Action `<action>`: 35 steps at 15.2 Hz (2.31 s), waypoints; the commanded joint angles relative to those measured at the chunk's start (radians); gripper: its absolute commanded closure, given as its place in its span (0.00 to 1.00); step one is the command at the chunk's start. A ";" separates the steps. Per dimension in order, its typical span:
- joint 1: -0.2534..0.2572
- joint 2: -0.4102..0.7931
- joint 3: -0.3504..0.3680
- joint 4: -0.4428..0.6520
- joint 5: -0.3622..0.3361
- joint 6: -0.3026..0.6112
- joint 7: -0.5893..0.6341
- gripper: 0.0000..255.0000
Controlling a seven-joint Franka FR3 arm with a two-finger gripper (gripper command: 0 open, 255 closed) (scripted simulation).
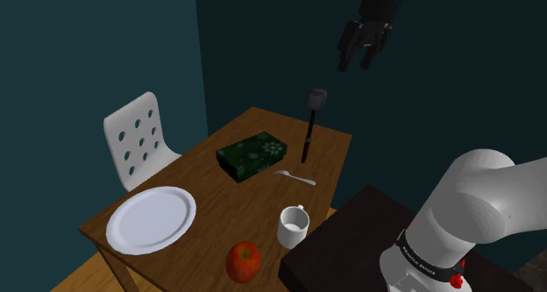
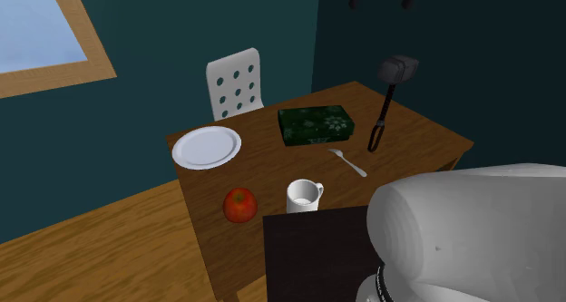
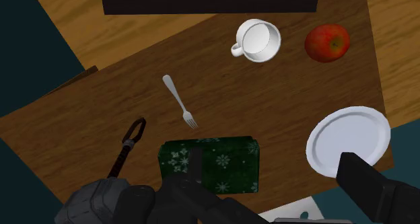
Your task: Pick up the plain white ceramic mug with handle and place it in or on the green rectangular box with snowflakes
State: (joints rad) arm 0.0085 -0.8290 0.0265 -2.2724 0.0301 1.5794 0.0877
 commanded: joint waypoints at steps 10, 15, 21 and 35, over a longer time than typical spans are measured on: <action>0.023 -0.004 0.080 -0.281 0.049 0.243 0.076 0.00; 0.042 0.045 0.132 -0.405 0.083 0.396 0.119 0.00; 0.067 0.167 0.202 -0.516 0.127 0.607 0.174 0.00; 0.029 0.757 0.394 -0.567 0.043 1.190 0.412 0.00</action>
State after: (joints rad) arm 0.0477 -0.1244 0.4056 -2.8391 0.1046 2.7200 0.4637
